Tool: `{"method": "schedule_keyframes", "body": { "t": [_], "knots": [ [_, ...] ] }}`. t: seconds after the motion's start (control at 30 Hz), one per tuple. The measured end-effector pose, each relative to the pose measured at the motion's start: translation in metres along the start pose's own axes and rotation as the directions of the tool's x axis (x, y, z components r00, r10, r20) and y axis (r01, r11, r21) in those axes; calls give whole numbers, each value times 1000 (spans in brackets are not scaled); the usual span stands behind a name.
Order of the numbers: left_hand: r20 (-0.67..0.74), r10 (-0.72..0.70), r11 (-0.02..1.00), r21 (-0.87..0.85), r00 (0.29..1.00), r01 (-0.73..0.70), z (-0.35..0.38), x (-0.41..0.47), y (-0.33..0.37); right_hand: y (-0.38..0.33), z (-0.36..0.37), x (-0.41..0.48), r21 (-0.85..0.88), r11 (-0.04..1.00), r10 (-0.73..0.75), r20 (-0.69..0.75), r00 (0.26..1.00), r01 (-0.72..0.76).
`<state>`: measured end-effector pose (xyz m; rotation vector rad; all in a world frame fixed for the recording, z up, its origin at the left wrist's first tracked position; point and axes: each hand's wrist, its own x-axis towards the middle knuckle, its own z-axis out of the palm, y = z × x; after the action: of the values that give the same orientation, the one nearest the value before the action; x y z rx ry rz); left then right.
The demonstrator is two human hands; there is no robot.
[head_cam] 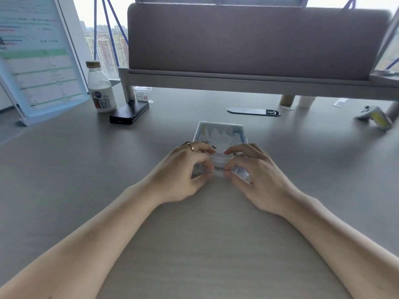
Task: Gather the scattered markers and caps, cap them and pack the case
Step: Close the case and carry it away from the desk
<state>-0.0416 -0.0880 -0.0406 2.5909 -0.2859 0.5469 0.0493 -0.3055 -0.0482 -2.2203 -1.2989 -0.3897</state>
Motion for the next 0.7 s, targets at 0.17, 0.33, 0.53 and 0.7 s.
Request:
{"method": "schedule_keyframes", "body": {
  "t": [0.17, 0.33, 0.53, 0.7],
  "knots": [
    [32, 34, 994, 107, 999, -37, 1, 0, 4, -1, 0, -1, -37, 999, 8, 4, 1000, -8],
    [-21, 91, 982, 170, 996, -86, 0, 2, 7, -2, 0, 3, -143, 988, -62, -26, 998, 58],
    [-160, 137, 982, 154, 978, -113, -1, 6, 11, -9, -9, 15, -260, 959, -156, -143, 977, 115],
    [-331, 74, 997, 33, 941, -67, -8, 8, 7, -7, -20, 27, -283, 953, -157, -167, 973, 106]
  ]
}}
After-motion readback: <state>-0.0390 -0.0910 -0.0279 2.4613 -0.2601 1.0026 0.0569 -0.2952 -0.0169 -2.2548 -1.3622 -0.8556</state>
